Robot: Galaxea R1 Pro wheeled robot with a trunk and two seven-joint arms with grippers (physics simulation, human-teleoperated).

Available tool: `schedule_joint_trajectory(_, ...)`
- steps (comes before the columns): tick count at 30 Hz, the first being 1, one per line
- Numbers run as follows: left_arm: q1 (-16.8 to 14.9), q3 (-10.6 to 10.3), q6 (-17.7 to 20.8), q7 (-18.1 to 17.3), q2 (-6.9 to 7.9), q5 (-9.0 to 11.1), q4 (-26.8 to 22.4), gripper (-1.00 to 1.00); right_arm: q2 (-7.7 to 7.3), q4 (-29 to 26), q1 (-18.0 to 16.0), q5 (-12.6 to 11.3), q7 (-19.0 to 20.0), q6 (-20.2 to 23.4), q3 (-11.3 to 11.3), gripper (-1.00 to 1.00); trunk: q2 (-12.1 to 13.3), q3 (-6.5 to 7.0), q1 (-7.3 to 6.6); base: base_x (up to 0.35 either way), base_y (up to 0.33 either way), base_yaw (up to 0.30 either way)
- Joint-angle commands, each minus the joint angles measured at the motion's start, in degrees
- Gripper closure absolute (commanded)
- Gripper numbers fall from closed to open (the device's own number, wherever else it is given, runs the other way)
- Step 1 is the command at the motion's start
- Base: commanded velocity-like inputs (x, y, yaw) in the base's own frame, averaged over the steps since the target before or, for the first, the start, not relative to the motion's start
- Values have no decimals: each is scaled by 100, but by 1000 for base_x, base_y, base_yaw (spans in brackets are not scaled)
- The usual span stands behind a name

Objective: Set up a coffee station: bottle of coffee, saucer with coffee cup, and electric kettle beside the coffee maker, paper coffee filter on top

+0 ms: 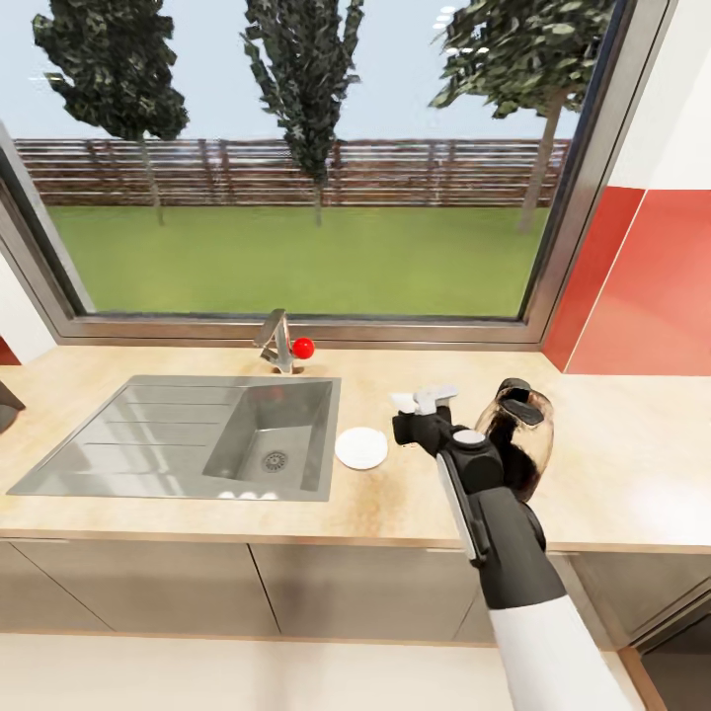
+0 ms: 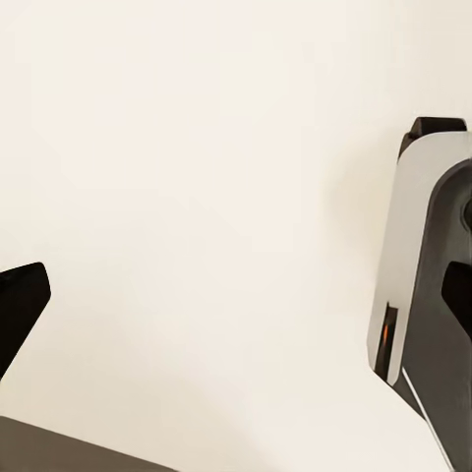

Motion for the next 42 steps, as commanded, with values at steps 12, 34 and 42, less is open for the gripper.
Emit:
schedule_joint_trajectory(12, -6, 39, -15, 38, -2, -9, 11, -100, 2, -282, -43, 33, 92, 5, 149, 100, -11, -12, 3, 0, 0, 0)
schedule_joint_trajectory(34, -8, 62, -3, 52, -50, 3, 2, -100, 2, -254, -28, 15, 331, 2, 172, 100, -11, -12, 3, 0, 233, 41)
schedule_joint_trajectory(42, -7, 60, -29, 55, -54, -8, -1, -100, 2, -244, -12, 15, 333, 2, 169, 100, -11, -12, 3, 0, 307, 268)
